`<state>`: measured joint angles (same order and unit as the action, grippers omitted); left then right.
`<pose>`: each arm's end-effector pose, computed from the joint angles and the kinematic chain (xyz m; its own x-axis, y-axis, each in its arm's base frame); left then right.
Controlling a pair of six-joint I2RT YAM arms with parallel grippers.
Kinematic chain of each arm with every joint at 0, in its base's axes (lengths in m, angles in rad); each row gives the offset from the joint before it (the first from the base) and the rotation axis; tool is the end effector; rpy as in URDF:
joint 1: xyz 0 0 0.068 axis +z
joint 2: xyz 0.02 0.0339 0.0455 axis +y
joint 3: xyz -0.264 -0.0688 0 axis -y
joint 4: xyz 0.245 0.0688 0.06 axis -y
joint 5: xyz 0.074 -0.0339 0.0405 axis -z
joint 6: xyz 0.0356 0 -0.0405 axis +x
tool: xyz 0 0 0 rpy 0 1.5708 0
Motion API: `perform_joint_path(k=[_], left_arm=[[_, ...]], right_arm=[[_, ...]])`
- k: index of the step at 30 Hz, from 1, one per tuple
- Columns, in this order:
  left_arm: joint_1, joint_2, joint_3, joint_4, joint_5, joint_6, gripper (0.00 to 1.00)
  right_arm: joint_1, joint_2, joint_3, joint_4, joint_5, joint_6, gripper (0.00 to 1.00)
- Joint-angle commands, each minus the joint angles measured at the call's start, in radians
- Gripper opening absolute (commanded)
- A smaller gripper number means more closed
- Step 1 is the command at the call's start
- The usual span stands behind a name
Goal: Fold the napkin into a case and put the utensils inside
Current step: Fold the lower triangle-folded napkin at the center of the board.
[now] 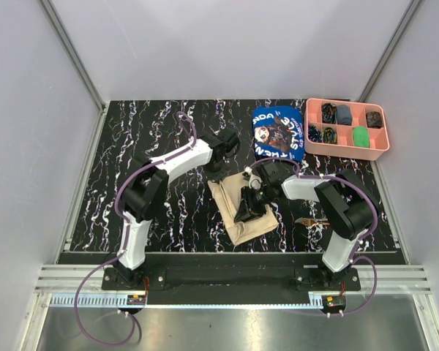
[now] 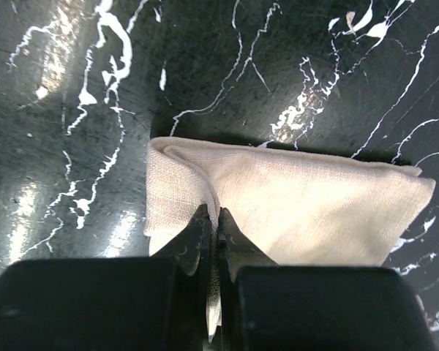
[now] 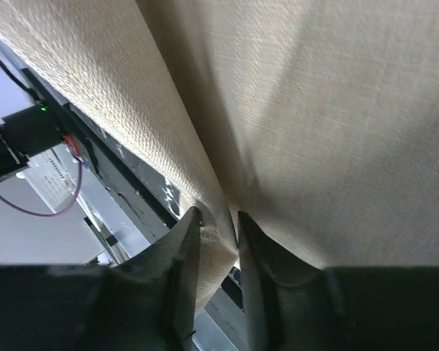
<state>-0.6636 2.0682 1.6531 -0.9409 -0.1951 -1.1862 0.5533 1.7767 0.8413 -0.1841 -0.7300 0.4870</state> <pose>0.3332 -0.2518 0.1952 -0.8187 -0.5142 -0.2555 -0.4990 0.8573 -0.1265 0.2526 0.1839 0.1199 -0.9757 -0.1927 -0.1046 -0.2065 0.6465 0.7344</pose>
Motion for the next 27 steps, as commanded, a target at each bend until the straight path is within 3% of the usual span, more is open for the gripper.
perform_joint_path(k=[1,6,10,13,18,21,25,27], left_arm=[[-0.011,0.036,0.063,-0.015,-0.095,-0.052,0.00],[-0.025,0.081,0.109,-0.013,-0.102,-0.023,0.00],[-0.050,0.084,0.131,-0.013,-0.135,-0.006,0.00],[-0.054,0.089,0.142,-0.015,-0.138,0.005,0.00],[-0.060,0.098,0.143,-0.010,-0.124,-0.001,0.00],[-0.068,0.099,0.145,-0.010,-0.127,-0.007,0.00],[-0.073,0.093,0.148,0.004,-0.135,-0.010,0.00],[-0.074,0.096,0.146,0.011,-0.138,-0.015,0.00]], right_arm=[[0.000,-0.049,0.015,-0.097,0.056,-0.053,0.37],[-0.006,-0.118,0.016,-0.152,0.108,-0.067,0.57],[-0.007,-0.163,0.019,-0.201,0.126,-0.085,0.66],[-0.007,-0.189,-0.005,-0.203,0.116,-0.088,0.71],[-0.007,-0.171,-0.034,-0.199,0.148,-0.113,0.72],[-0.007,-0.152,-0.042,-0.184,0.152,-0.111,0.69],[-0.007,-0.143,-0.044,-0.152,0.150,-0.077,0.53],[-0.009,-0.145,-0.054,-0.134,0.152,-0.058,0.27]])
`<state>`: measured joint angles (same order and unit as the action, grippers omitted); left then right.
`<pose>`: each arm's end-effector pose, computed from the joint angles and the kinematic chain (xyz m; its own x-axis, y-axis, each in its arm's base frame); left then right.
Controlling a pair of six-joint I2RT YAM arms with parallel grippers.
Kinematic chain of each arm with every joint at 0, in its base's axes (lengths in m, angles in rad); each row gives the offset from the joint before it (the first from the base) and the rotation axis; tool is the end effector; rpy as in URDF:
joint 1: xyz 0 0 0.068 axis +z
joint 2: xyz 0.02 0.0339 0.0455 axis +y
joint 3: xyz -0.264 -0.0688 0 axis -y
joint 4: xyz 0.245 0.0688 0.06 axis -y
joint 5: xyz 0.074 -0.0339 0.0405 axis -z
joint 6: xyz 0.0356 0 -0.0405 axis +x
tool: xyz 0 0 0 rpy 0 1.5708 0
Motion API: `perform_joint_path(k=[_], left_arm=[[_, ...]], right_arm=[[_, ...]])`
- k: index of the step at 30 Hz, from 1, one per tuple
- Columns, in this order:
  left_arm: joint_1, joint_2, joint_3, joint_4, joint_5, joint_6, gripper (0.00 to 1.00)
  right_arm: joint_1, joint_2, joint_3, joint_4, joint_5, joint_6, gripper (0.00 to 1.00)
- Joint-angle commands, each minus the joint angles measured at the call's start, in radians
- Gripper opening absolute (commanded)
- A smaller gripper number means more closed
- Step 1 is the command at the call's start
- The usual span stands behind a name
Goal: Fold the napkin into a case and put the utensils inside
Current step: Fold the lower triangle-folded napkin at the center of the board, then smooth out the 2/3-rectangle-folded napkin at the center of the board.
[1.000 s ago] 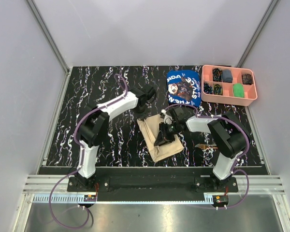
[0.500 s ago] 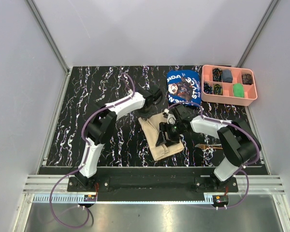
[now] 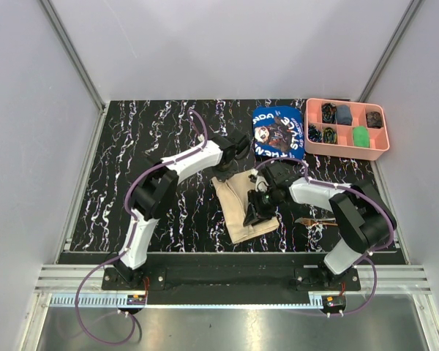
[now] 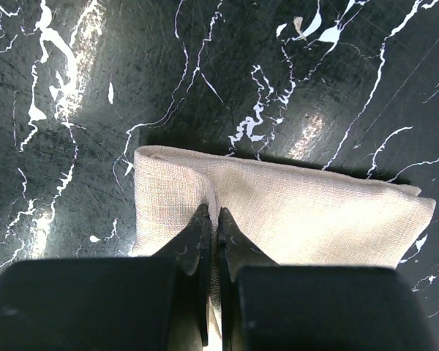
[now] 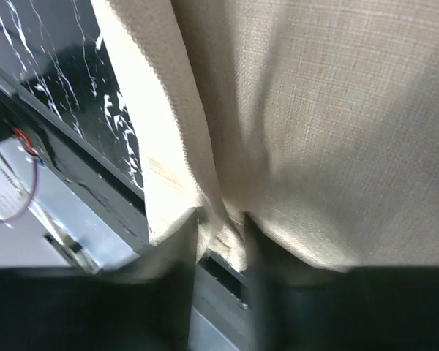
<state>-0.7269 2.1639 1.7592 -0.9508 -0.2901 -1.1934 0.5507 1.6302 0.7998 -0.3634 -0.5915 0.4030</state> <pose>0.3352 -0.2845 0.1855 -0.8185 -0.4641 -0.3385 -0.4608 0.8823 -0.0956 0.2311 0.1652 0.1404 -0.9678 -0.2123 -0.1353 -0.2498 0.7427 0.6213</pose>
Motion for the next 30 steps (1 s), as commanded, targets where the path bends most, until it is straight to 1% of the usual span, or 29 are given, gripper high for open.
perform_joint_path(k=[1,2,3,4,5,7,8,9,10,12,13,15,16,18,20,21,23,25,26,28,30], left_arm=[[-0.011,0.004,0.042,0.033,-0.038,-0.006,0.00],[-0.011,0.005,0.040,0.040,-0.038,-0.003,0.04],[-0.011,0.007,0.039,0.050,-0.034,0.003,0.08],[-0.011,0.007,0.039,0.067,-0.037,0.011,0.14],[-0.011,0.002,0.033,0.072,-0.043,0.026,0.30],[-0.011,-0.037,0.010,0.113,-0.058,0.057,0.42],[-0.011,-0.059,-0.035,0.138,-0.058,0.070,0.51],[-0.011,-0.084,-0.059,0.164,-0.057,0.083,0.56],[-0.011,-0.134,-0.084,0.225,-0.049,0.121,0.59],[-0.009,-0.202,-0.139,0.253,-0.037,0.138,0.65],[-0.008,-0.220,-0.158,0.291,-0.026,0.168,0.66],[-0.003,-0.263,-0.182,0.302,-0.002,0.189,0.68],[0.000,-0.275,-0.190,0.320,0.012,0.221,0.68],[0.010,-0.305,-0.220,0.322,0.040,0.225,0.68],[0.023,-0.322,-0.274,0.369,0.075,0.235,0.65],[0.027,-0.326,-0.289,0.382,0.101,0.230,0.62],[0.040,-0.319,-0.325,0.421,0.132,0.224,0.49],[0.049,-0.291,-0.333,0.461,0.181,0.227,0.33],[0.050,-0.277,-0.328,0.472,0.199,0.229,0.24],[0.053,-0.228,-0.307,0.503,0.259,0.235,0.17],[0.053,-0.184,-0.288,0.517,0.284,0.233,0.13]], right_arm=[[-0.005,0.005,-0.019,0.052,0.016,0.037,0.14],[-0.003,0.007,-0.024,0.070,0.016,0.062,0.03],[-0.005,0.008,-0.033,0.079,0.012,0.069,0.00],[-0.005,0.007,-0.037,0.087,0.012,0.079,0.00],[-0.005,0.002,-0.042,0.095,0.027,0.097,0.00],[-0.005,-0.010,-0.056,0.107,0.038,0.112,0.00],[-0.005,-0.015,-0.066,0.122,0.045,0.117,0.00],[-0.006,-0.015,-0.070,0.127,0.051,0.119,0.00],[-0.005,-0.013,-0.071,0.130,0.058,0.123,0.00],[-0.006,-0.007,-0.074,0.139,0.059,0.126,0.00],[-0.006,-0.004,-0.076,0.144,0.059,0.134,0.00],[-0.005,-0.004,-0.080,0.153,0.061,0.137,0.00],[-0.005,-0.007,-0.080,0.153,0.062,0.140,0.00],[-0.005,-0.018,-0.083,0.155,0.067,0.146,0.00],[-0.005,-0.030,-0.088,0.152,0.076,0.148,0.00],[-0.005,-0.039,-0.090,0.152,0.084,0.148,0.00],[-0.005,-0.044,-0.093,0.150,0.088,0.146,0.00],[-0.005,-0.055,-0.094,0.144,0.097,0.143,0.00],[-0.005,-0.058,-0.094,0.142,0.104,0.140,0.01],[-0.006,-0.064,-0.090,0.129,0.123,0.132,0.04],[-0.005,-0.063,-0.073,0.115,0.124,0.125,0.05]])
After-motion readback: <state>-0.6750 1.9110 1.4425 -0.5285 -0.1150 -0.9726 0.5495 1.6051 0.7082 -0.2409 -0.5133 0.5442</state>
